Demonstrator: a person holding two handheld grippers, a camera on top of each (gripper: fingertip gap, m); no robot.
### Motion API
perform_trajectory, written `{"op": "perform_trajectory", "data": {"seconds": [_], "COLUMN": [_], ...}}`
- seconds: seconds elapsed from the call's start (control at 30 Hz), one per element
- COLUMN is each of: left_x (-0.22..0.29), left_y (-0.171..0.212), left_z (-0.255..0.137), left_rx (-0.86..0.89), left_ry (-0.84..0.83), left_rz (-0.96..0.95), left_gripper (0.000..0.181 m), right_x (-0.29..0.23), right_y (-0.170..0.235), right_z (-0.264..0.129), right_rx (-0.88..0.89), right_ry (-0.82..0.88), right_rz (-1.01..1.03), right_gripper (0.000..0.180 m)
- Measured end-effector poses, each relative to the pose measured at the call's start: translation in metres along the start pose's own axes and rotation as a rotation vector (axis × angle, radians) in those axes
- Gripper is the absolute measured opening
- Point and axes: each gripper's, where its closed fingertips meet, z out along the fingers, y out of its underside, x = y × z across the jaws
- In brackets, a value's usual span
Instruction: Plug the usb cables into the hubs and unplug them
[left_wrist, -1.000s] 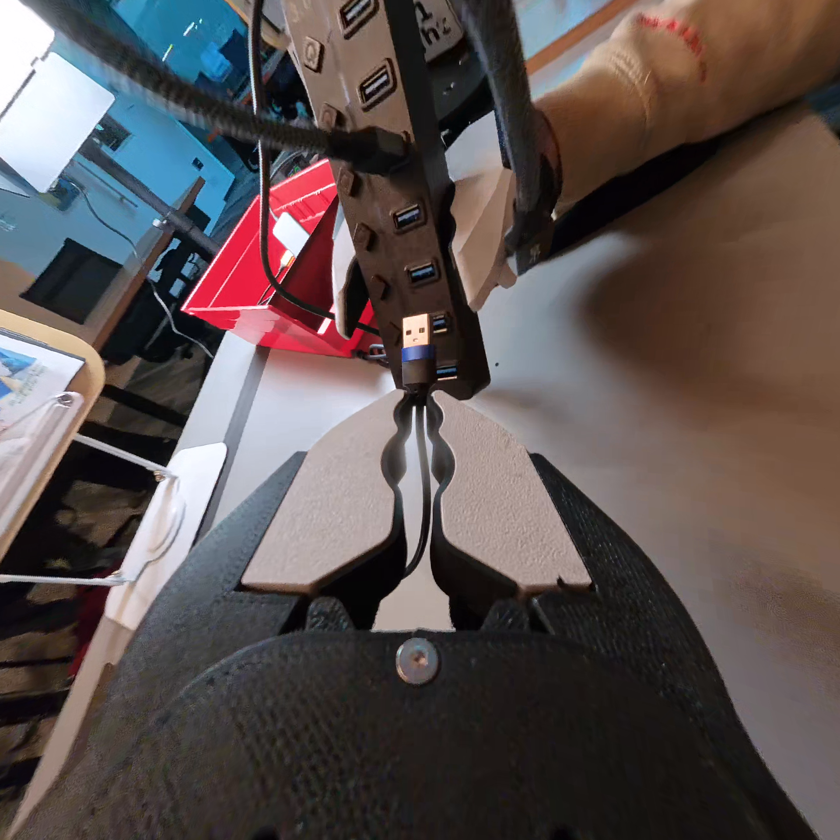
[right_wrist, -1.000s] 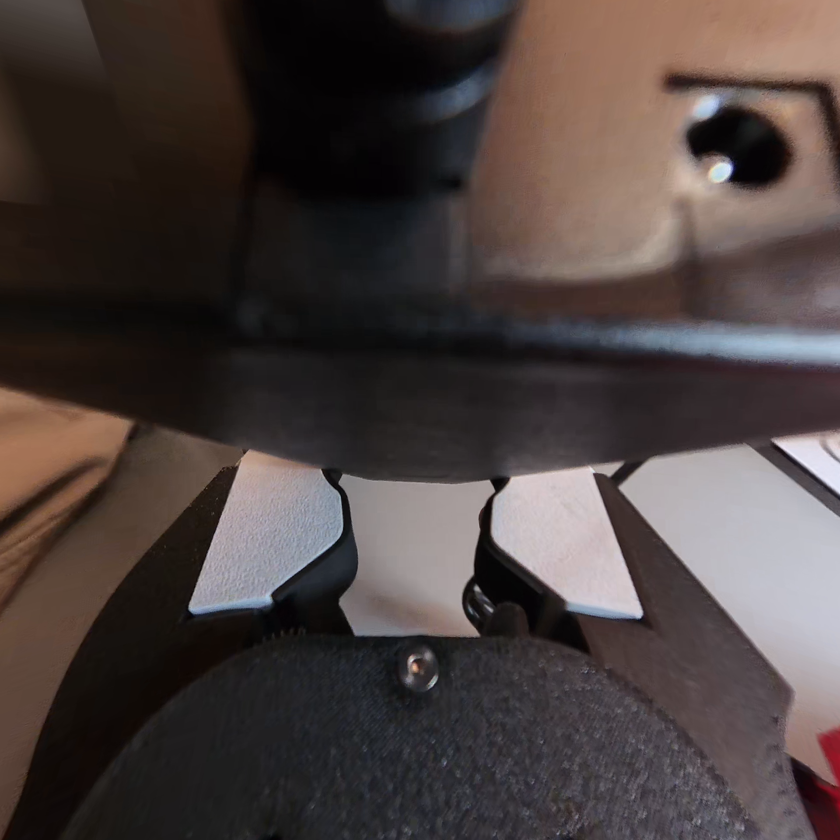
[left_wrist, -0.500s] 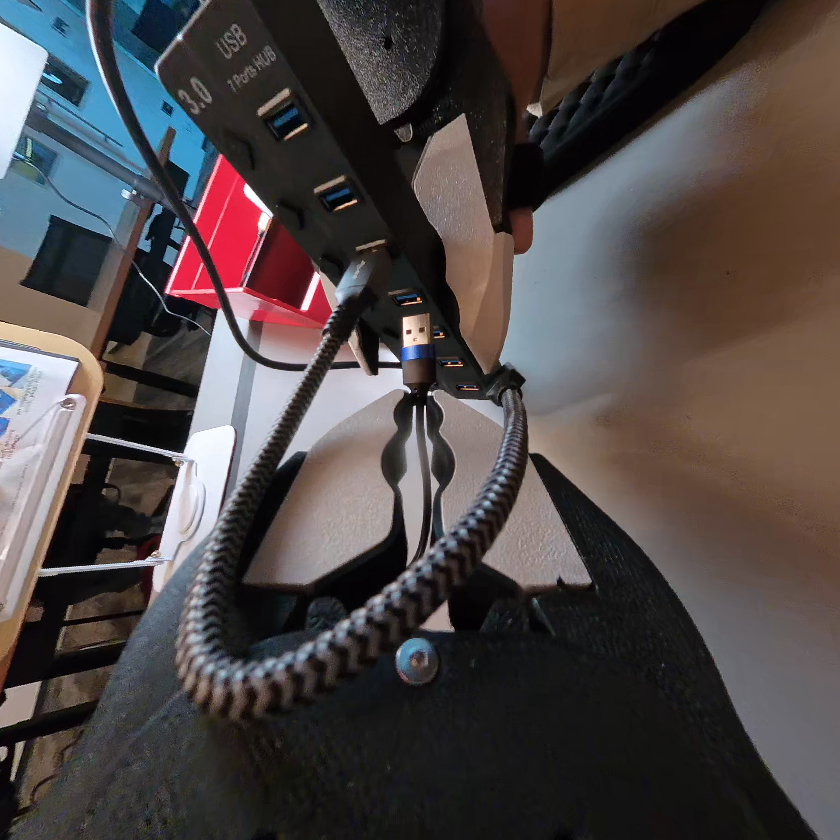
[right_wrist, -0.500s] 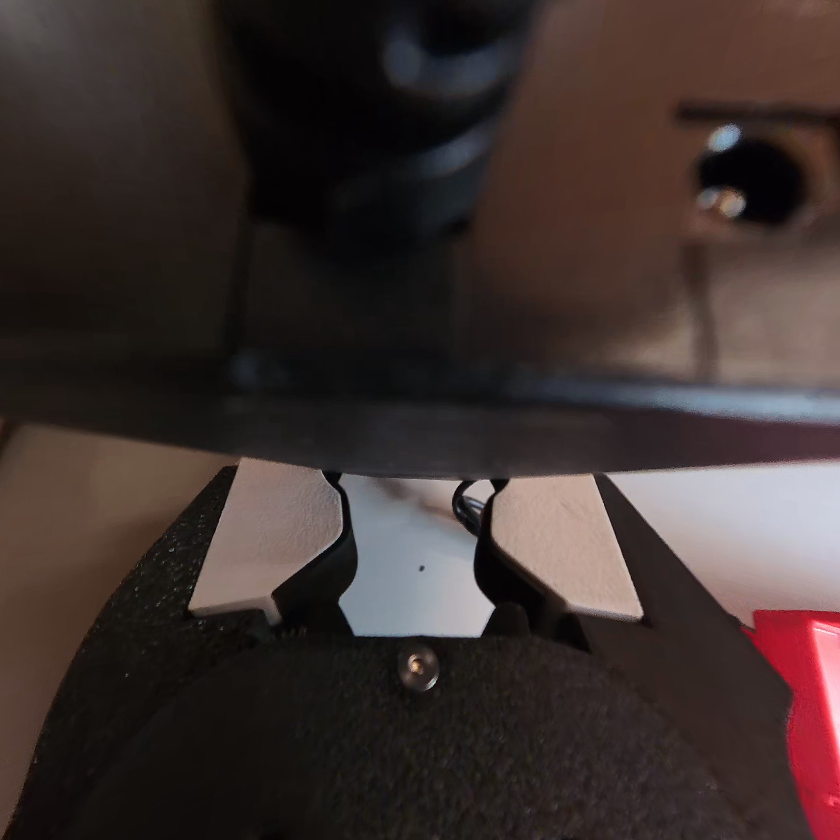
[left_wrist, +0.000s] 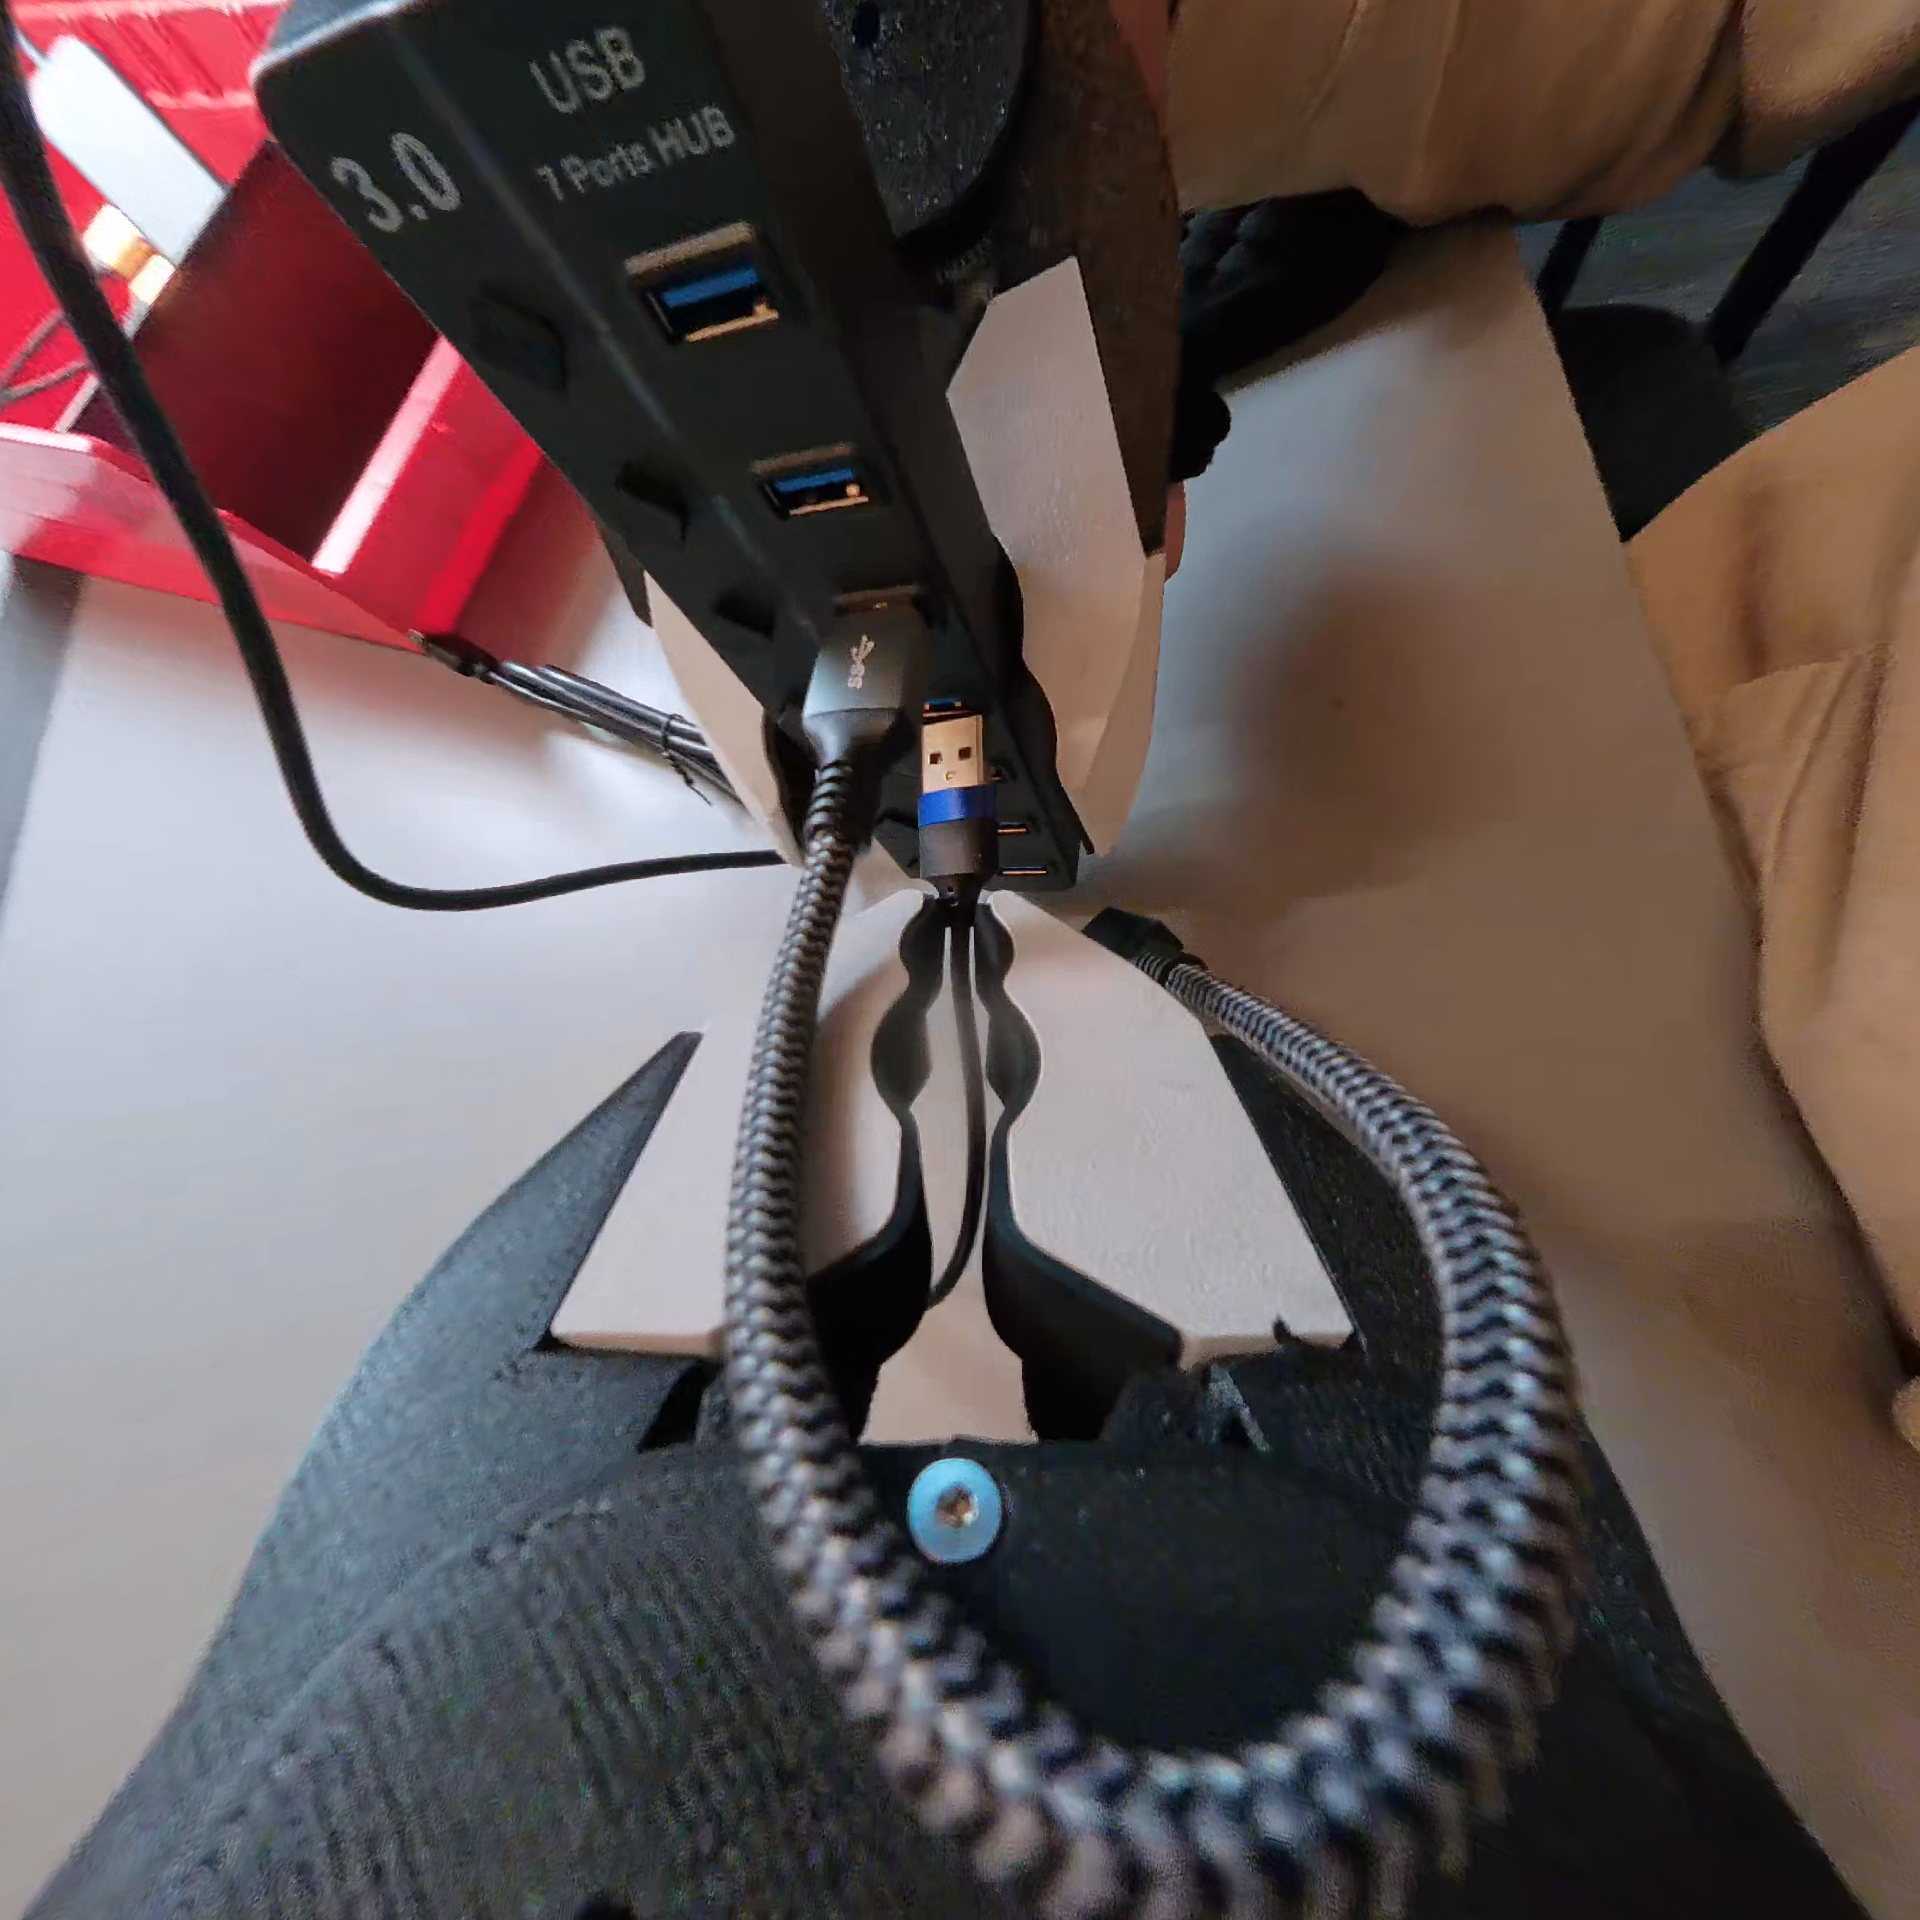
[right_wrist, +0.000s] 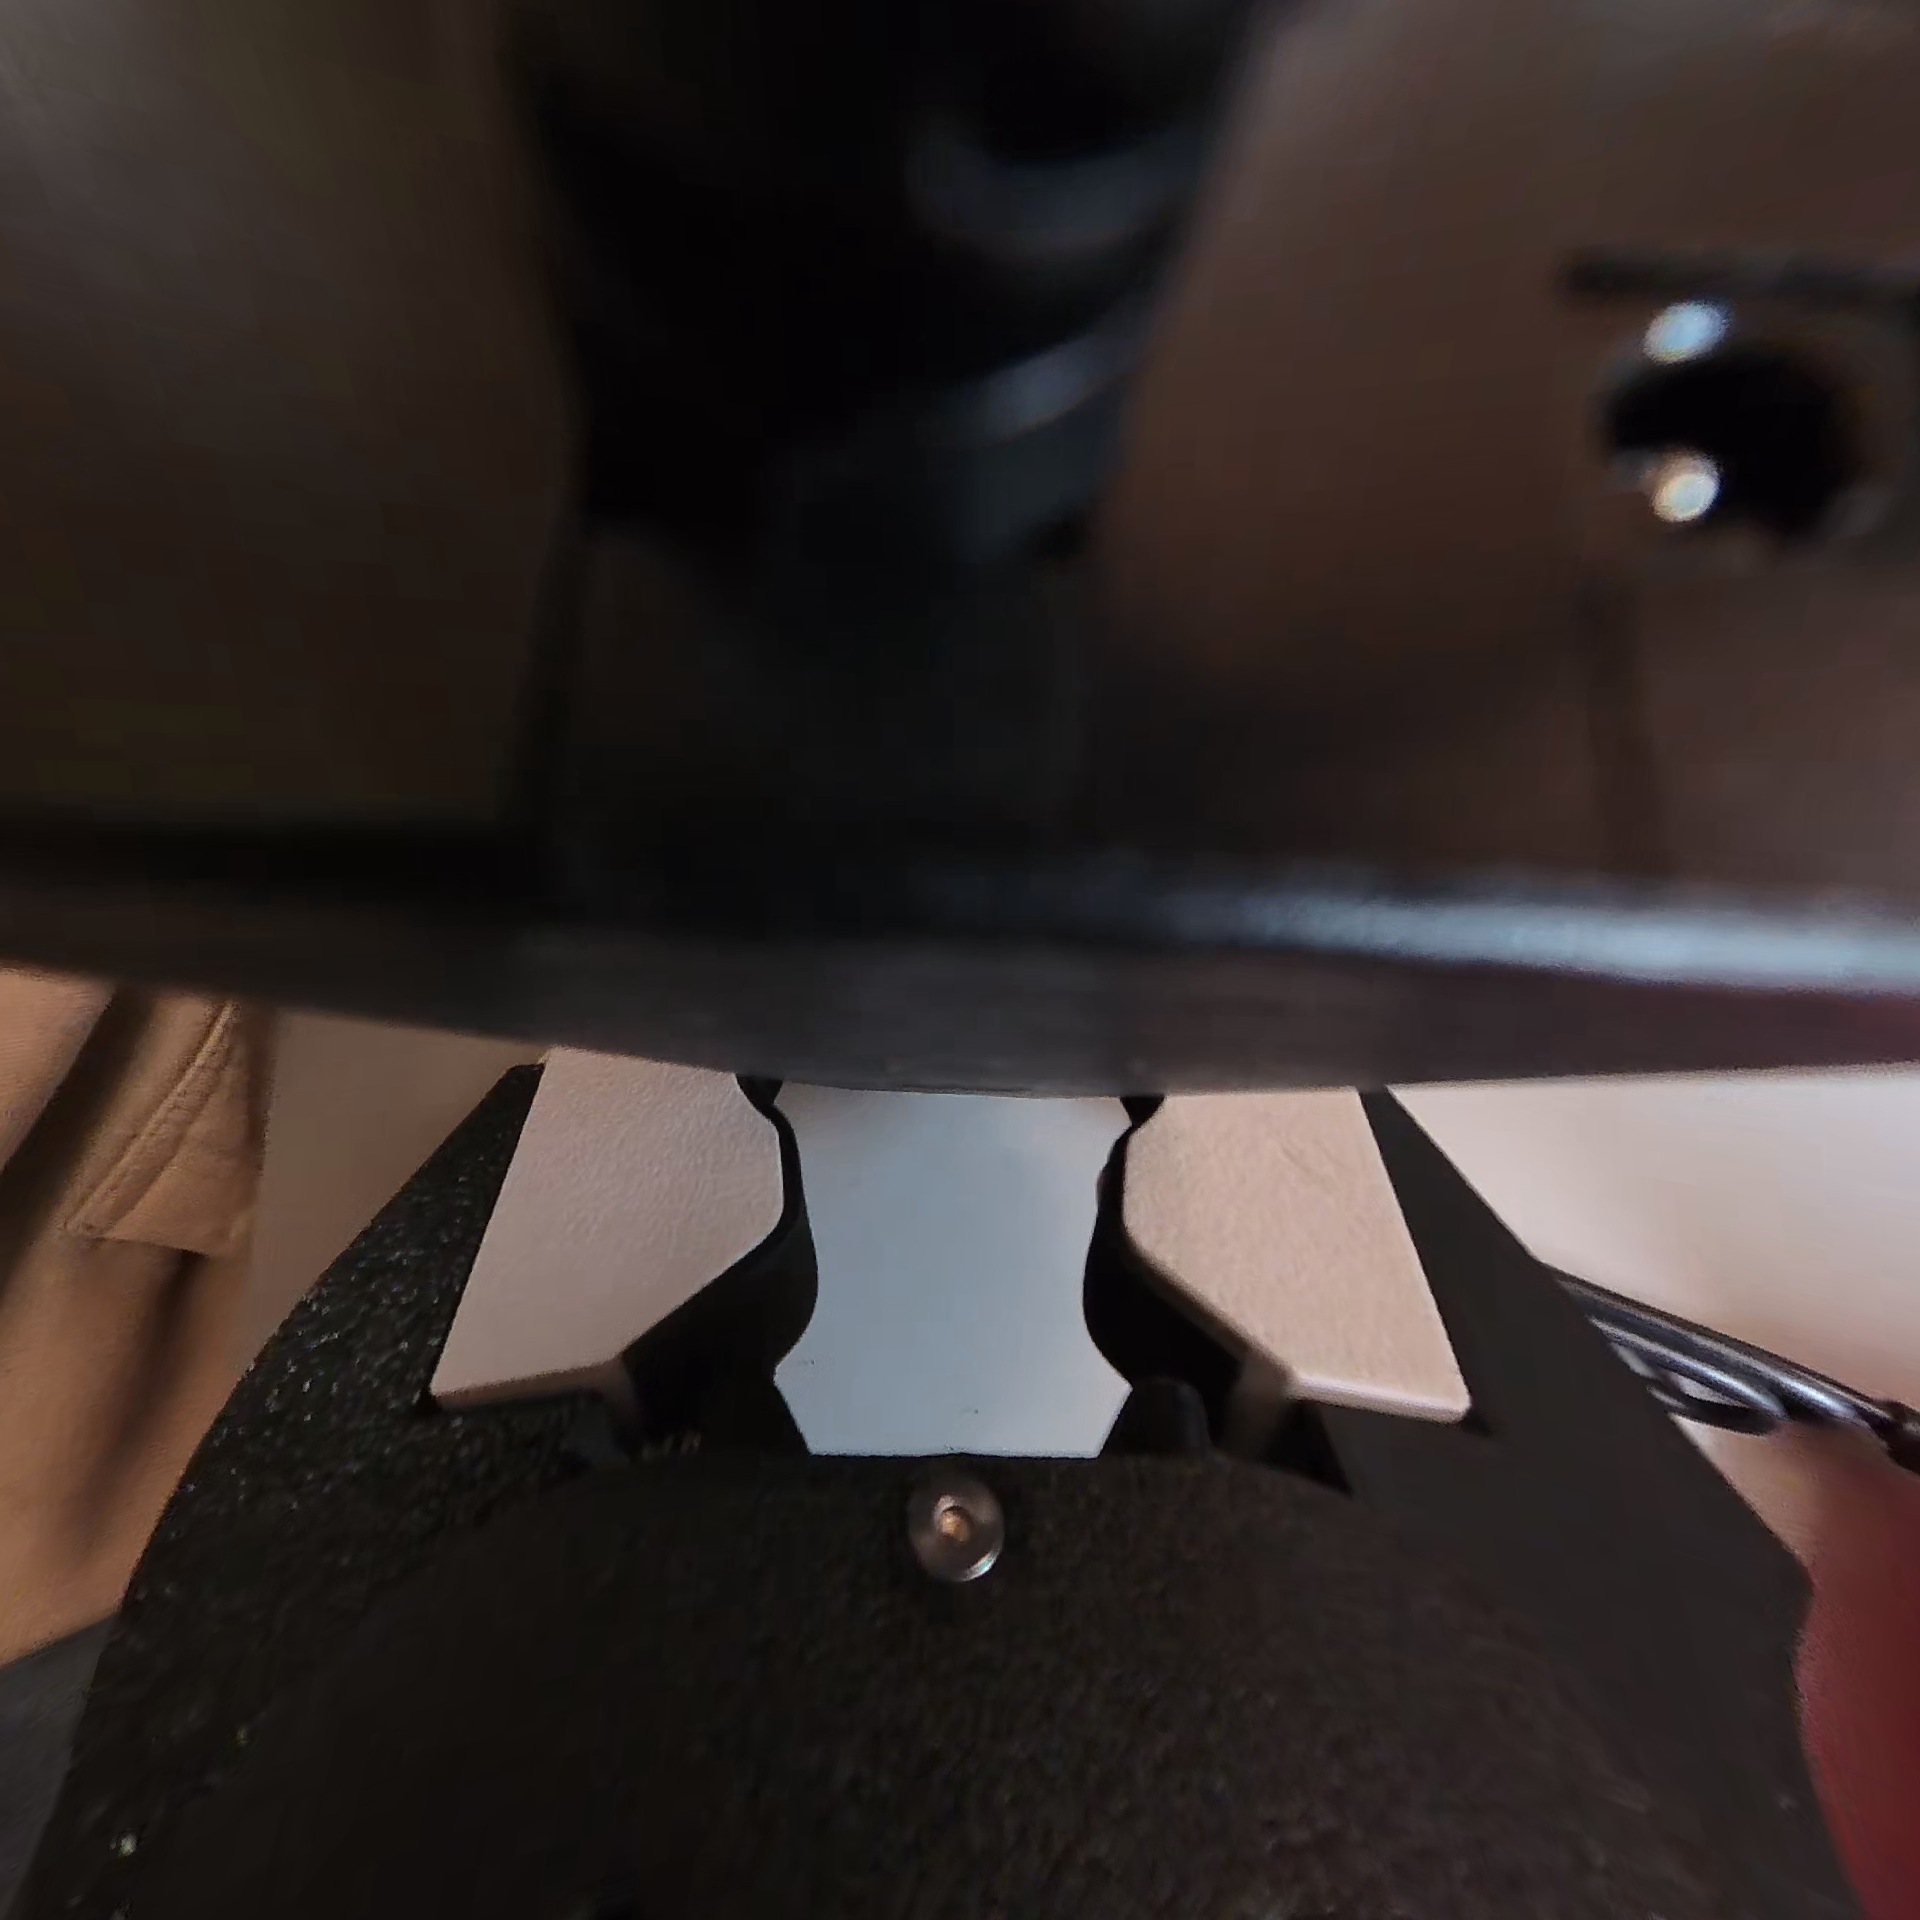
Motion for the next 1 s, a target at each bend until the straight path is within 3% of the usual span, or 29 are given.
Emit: {"op": "perform_trajectory", "data": {"seconds": [0.03, 0.7, 1.0], "left_x": [0.000, 0.007, -0.001], "left_y": [0.001, -0.004, -0.009], "left_z": [0.000, -0.019, -0.021], "left_rx": [-0.008, -0.059, -0.164], "left_ry": [0.012, 0.192, 0.159], "left_rz": [-0.012, -0.062, -0.049], "left_gripper": [0.006, 0.006, 0.006], "right_x": [0.000, -0.016, -0.014], "right_y": [0.000, -0.011, -0.017], "right_z": [0.001, 0.003, 0.000], "right_rx": [-0.003, -0.002, 0.088], "right_ry": [-0.003, -0.068, -0.097], "right_rz": [0.004, 0.029, 0.047], "right_gripper": [0.063, 0.063, 0.063]}}
